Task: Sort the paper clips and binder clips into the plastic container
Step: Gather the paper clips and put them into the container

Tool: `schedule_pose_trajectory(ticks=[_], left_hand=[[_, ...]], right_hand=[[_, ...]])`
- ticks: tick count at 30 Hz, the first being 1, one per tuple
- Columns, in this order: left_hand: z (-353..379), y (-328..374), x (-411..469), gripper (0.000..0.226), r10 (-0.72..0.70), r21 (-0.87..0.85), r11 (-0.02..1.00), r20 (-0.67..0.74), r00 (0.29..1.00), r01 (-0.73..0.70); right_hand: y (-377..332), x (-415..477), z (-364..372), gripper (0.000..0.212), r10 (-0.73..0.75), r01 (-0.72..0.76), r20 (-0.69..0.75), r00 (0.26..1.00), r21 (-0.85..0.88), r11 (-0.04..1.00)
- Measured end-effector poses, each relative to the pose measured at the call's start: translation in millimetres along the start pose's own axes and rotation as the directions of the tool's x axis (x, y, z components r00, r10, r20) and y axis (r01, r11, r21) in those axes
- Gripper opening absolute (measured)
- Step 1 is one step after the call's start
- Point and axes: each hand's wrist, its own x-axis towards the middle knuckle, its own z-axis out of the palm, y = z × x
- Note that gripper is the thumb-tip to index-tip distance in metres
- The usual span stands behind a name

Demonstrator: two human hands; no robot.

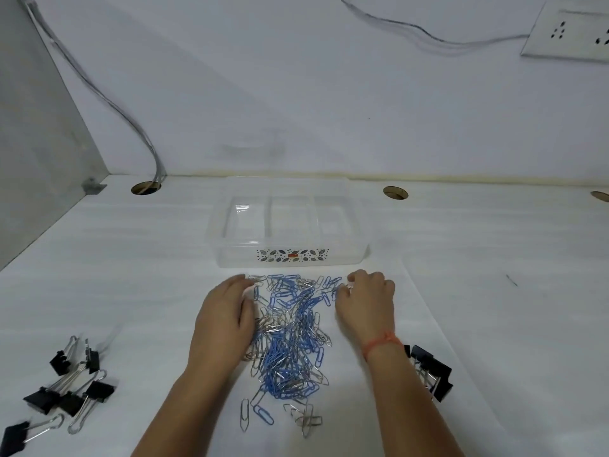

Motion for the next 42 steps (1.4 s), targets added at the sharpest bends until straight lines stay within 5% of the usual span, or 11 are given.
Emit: schedule_pose_trajectory(ticks=[3,7,13,16,20,23,31,36,42], left_hand=[[15,0,18,0.040,-0.003,0.071,0.998,0.077,0.997,-0.002],[20,2,12,0.028,0.048,0.001,0.999,0.068,0.997,-0.048],[16,5,12,0.027,-0.012,-0.095,0.995,-0.003,1.000,0.012],[24,4,24,0.032,0.036,-0.007,0.999,0.056,0.998,-0.036],[30,10,27,0.032,0.053,-0.060,0.997,0.088,0.995,-0.048],[29,12,21,0.030,0.027,-0.091,0.996,0.055,0.998,-0.022],[37,9,32,0.034,0.014,0.006,1.000,0.063,0.998,-0.014],[41,10,35,0.033,0.011,0.041,0.999,0.070,0.998,-0.014],[43,9,40,0.033,-0.010,0.005,1.000,0.060,0.998,0.010]], right_hand=[[-10,-9,13,0.033,-0.052,0.053,0.026,0.998,-0.026,0.998],[-20,-30,26,0.029,-0.215,0.202,0.084,0.973,0.145,0.969],[-14,-5,36,0.031,-0.033,0.072,-0.138,0.990,0.284,0.956],[-15,4,41,0.031,-0.121,0.143,-0.129,0.984,0.180,0.973],[-18,-2,47,0.027,-0.266,0.272,-0.063,0.962,0.315,0.909],[-17,-3,47,0.032,-0.230,0.257,-0.114,0.966,0.416,0.873],[-27,8,58,0.052,-0.281,0.290,-0.094,0.955,0.109,0.951],[-25,9,59,0.042,-0.232,0.260,-0.134,0.963,0.247,0.933],[-28,12,65,0.046,-0.253,0.274,-0.154,0.955,0.130,0.953]])
